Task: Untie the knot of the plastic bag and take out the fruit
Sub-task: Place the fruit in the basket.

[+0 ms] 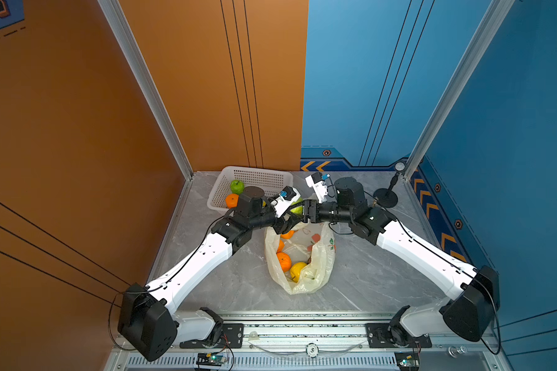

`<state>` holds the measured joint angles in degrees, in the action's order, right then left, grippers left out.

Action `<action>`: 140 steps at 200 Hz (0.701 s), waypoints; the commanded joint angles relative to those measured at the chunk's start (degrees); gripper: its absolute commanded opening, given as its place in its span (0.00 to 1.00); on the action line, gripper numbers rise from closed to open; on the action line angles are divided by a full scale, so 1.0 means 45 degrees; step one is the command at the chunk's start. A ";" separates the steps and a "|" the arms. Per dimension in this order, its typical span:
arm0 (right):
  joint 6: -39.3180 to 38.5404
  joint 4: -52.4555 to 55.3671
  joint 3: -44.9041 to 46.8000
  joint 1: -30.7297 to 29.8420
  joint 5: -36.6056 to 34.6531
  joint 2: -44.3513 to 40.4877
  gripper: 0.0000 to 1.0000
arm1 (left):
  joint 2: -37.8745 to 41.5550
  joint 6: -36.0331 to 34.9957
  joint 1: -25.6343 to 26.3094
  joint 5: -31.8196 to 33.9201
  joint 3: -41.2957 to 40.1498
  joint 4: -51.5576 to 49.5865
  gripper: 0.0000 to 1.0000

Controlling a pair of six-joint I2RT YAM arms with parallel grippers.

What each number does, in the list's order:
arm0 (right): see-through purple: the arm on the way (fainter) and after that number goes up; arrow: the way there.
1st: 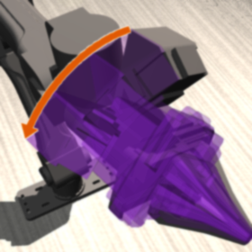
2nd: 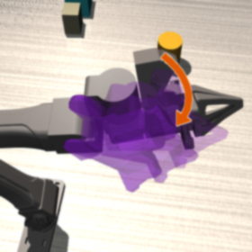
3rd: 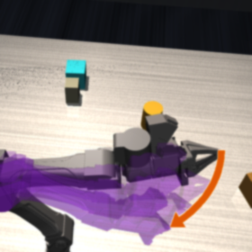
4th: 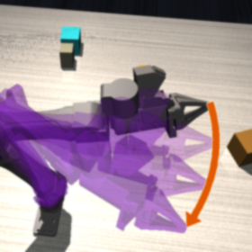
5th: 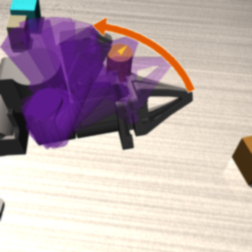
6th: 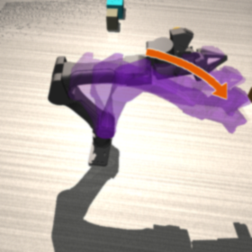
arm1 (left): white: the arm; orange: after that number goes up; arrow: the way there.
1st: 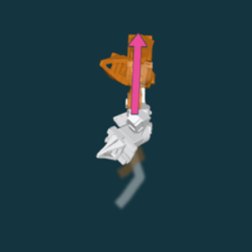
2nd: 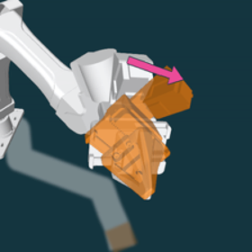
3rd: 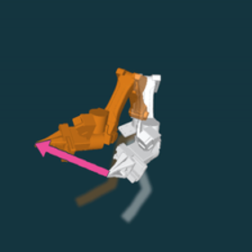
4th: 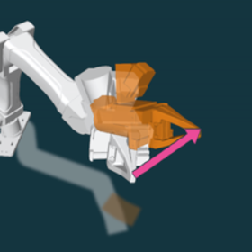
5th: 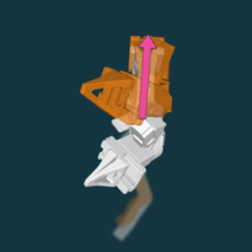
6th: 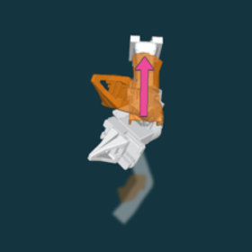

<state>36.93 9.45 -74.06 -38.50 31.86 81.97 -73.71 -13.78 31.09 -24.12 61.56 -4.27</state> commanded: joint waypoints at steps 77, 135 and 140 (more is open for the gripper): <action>-0.0267 0.0516 0.0473 0.0314 -0.2179 -0.1367 0.92 | -0.0202 0.3899 -0.1885 0.3743 0.0943 0.0499 0.34; -0.0315 0.0483 0.0598 0.0304 -0.2450 -0.1469 0.98 | -0.1947 0.6649 -0.3987 0.4381 0.2854 -0.1779 0.32; -0.0315 0.0489 0.0570 0.0295 -0.2450 -0.1474 0.99 | -0.2191 0.6870 -0.4151 0.4380 0.3102 -0.2020 0.32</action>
<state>36.71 10.87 -72.23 -37.32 22.39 76.07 -80.07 9.72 15.31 -6.22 71.64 -7.11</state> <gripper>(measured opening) 0.975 0.615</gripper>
